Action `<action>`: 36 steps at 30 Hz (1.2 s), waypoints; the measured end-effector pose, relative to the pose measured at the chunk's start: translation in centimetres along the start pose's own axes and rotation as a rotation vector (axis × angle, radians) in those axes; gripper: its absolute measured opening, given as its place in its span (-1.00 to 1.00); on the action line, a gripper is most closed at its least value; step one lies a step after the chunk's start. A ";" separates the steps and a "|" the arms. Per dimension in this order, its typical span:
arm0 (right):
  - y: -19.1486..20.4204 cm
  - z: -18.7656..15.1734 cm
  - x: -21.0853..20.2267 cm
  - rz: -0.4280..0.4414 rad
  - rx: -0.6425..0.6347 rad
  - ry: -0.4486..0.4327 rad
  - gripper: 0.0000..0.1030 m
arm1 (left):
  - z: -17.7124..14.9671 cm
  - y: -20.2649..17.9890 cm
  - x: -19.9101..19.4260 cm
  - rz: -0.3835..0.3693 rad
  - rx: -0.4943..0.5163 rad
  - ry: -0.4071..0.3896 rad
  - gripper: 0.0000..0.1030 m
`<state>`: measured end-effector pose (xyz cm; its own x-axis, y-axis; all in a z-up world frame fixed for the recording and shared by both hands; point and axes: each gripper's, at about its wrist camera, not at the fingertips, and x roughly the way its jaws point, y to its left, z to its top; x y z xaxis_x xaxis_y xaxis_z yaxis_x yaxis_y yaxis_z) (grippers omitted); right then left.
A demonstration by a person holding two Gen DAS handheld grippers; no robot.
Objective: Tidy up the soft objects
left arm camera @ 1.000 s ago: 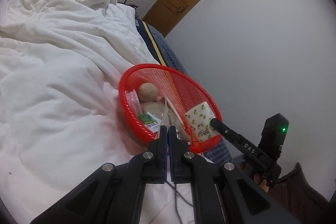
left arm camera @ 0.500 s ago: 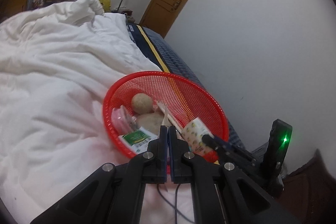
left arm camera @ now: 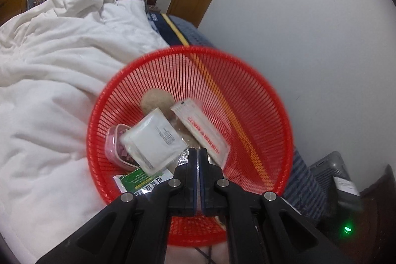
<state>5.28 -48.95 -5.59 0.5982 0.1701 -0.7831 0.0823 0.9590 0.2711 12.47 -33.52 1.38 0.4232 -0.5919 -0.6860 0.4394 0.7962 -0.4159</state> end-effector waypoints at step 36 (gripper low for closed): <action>6.0 -1.3 -4.6 -0.164 -0.197 -0.318 0.36 | -4.9 2.2 -2.1 0.368 0.209 -0.155 0.86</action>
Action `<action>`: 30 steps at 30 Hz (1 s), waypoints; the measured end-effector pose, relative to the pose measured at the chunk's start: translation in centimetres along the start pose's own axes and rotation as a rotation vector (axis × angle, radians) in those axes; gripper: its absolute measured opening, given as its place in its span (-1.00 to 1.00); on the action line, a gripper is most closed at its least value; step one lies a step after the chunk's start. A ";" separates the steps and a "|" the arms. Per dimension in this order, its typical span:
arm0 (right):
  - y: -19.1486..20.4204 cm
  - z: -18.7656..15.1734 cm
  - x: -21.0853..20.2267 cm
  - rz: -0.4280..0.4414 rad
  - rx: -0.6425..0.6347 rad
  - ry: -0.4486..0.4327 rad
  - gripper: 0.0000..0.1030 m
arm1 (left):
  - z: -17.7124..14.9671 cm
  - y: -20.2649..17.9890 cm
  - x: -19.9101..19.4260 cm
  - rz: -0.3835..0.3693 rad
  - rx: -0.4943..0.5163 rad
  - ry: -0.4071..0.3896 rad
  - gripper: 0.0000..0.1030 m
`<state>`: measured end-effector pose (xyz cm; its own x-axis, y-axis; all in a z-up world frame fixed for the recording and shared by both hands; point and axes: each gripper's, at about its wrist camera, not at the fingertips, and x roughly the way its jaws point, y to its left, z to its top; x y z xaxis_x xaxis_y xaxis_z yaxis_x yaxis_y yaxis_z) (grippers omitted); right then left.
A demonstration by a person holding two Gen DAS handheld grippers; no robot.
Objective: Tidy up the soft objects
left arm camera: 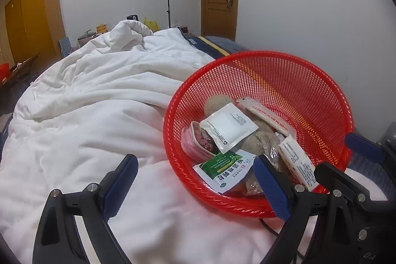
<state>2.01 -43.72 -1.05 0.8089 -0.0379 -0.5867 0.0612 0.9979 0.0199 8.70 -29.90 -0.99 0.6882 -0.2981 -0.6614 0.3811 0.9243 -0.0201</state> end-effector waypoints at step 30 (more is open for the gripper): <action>-2.5 0.1 1.5 0.062 0.105 0.085 0.36 | -0.7 -1.3 1.6 0.081 0.037 0.070 0.87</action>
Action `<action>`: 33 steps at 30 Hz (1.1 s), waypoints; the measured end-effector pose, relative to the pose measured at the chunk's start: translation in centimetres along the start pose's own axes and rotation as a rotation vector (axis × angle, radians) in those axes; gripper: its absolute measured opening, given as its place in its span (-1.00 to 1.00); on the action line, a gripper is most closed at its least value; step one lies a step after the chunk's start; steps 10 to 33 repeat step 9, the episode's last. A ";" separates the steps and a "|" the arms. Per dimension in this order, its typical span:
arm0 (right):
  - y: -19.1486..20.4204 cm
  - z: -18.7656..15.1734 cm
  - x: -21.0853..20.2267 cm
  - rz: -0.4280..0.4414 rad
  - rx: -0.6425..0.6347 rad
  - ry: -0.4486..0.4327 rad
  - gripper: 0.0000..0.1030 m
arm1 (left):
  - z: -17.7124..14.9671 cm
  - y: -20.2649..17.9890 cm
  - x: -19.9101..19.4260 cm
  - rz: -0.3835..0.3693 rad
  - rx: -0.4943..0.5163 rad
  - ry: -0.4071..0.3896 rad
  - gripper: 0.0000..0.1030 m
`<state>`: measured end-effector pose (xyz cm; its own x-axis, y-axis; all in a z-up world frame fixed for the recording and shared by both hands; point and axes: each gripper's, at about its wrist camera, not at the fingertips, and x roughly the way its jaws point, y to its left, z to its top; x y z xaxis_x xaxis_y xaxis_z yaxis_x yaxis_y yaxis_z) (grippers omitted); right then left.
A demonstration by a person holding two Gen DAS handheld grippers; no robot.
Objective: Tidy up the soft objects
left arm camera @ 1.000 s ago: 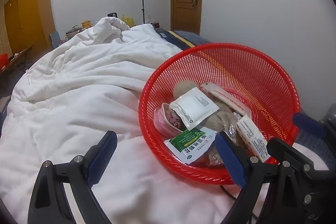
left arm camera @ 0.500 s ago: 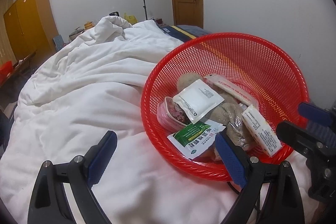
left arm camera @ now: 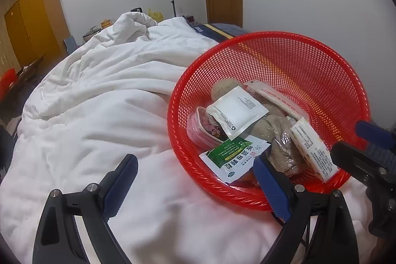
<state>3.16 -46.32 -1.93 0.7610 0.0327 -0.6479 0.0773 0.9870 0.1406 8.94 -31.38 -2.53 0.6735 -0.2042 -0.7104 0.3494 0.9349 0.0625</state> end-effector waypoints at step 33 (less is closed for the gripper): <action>-0.1 -0.2 0.0 -0.001 0.003 0.005 0.36 | -0.2 -0.4 -0.1 -0.007 0.021 -0.003 0.87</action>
